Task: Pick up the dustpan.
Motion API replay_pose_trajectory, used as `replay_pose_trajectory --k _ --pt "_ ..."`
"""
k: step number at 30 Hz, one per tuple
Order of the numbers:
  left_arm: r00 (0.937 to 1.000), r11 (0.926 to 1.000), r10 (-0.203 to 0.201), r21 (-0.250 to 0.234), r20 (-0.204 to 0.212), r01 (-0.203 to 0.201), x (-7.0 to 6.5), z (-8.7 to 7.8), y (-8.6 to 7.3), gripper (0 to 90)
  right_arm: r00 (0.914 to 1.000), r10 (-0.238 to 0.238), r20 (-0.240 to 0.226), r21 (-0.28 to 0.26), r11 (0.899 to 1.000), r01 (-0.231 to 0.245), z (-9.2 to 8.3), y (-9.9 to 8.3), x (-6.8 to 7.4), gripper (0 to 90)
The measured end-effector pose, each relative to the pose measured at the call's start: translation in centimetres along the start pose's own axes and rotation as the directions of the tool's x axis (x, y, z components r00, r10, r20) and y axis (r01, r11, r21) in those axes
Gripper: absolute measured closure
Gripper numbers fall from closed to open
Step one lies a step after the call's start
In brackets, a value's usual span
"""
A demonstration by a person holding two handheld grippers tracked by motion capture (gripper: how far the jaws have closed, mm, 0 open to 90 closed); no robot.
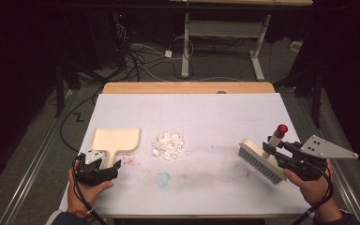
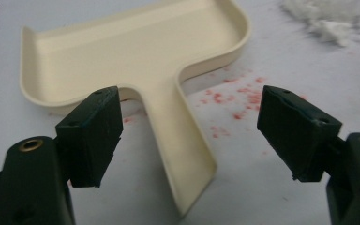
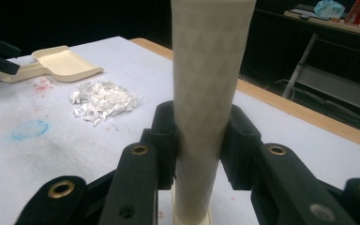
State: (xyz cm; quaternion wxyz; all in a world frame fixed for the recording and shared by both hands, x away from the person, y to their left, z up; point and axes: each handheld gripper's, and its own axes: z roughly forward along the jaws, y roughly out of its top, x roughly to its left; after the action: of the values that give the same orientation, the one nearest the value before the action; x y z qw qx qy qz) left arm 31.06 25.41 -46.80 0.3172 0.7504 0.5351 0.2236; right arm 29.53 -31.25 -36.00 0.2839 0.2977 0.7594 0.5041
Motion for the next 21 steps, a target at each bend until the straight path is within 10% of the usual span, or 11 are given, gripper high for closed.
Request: replay_pose_trajectory --k 7,21 --pt "0.9964 0.9928 -0.084 0.085 -0.012 0.084 0.6 2.6 0.2 26.0 1.0000 -0.005 -0.006 0.010 1.000 0.005 0.4 -0.1 0.1 70.3" --pt "0.9980 0.9914 -0.063 0.115 0.005 0.062 2.0 3.6 1.9 63.4 1.0000 0.004 -0.008 0.030 1.000 -0.003 0.9 -0.4 0.0 70.3"
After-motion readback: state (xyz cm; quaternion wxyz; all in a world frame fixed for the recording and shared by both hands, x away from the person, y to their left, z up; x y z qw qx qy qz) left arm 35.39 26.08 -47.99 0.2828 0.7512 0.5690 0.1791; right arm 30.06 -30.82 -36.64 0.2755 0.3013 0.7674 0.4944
